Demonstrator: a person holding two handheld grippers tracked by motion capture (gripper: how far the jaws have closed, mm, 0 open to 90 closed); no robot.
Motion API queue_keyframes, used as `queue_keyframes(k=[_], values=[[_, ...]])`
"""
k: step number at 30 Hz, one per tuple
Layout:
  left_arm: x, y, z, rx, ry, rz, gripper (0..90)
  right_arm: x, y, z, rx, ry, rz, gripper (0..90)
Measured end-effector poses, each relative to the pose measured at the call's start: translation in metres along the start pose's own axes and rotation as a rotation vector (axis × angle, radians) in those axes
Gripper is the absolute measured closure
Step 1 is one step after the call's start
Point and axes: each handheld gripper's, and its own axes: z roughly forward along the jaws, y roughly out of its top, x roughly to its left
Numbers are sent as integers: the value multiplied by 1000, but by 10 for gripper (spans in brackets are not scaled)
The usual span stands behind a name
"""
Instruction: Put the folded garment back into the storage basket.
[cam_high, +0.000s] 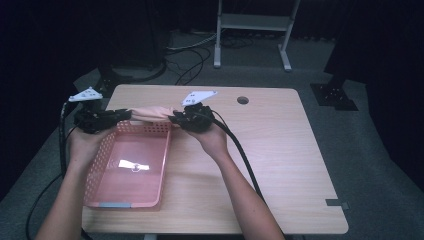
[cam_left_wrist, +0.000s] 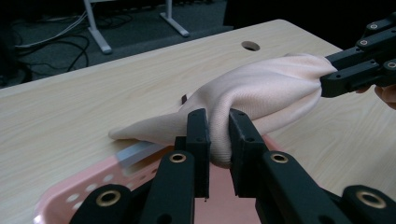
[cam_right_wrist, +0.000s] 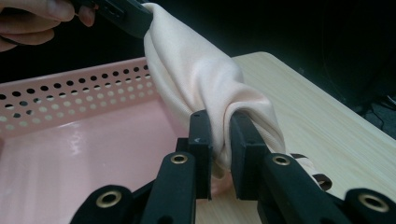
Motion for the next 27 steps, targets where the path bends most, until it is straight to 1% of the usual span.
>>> queue_keyframes(k=[5,7,11,16,22,27], values=[[10,-9,-15,-10,20,-22,808,9,10,15,2,27,-14,806],[13,-13,-20,-11,27,-28,808,13,13,19,0,38,-20,805],[16,-21,-28,-17,26,-35,808,21,15,23,2,56,-29,806],[12,-30,-36,-21,26,-27,808,30,12,24,1,73,-38,806],[8,-39,-43,-29,18,-28,808,39,7,23,-4,89,-36,806],[4,-49,-49,-33,9,-29,807,48,1,22,-4,100,-44,805]])
